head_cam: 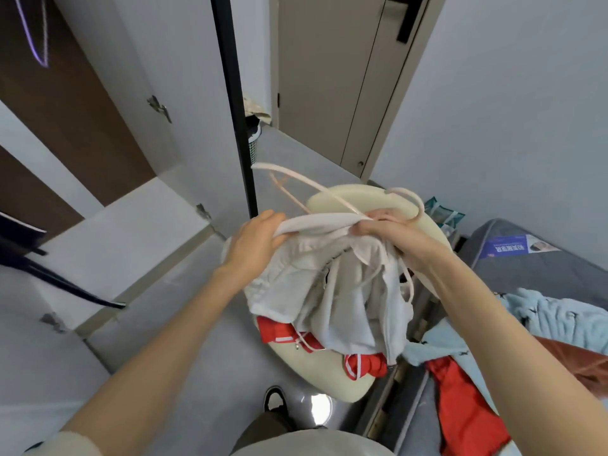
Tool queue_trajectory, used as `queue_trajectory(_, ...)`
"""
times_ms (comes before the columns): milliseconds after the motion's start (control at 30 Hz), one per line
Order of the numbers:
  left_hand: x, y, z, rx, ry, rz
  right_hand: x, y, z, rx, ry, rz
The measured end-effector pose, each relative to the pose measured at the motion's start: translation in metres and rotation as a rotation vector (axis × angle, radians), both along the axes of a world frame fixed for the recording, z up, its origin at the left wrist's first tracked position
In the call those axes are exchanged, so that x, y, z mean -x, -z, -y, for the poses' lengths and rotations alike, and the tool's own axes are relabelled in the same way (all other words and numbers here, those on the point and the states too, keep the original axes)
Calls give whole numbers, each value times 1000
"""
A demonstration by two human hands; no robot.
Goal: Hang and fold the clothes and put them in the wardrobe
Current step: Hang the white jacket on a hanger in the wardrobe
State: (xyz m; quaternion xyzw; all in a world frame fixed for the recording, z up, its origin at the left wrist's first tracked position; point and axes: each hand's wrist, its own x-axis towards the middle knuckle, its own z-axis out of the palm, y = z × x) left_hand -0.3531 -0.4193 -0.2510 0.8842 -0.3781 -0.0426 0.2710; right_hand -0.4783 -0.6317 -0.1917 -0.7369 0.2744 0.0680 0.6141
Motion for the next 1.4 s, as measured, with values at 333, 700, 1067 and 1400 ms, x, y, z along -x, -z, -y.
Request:
queue_trajectory(333,-20,25,23,-48,-67,-215,-29,50,16,368,101,-34)
queue_trajectory(700,-49,92,115,-166,-148,-290,-60,119,79,489,115,-209)
queue_trajectory(1067,-24,182,125,-129,-131,-658,-37,173,109,333,154,-291)
queue_trajectory(1400,25,143,149,150,-253,-1192,7,175,97,466,-286,-373)
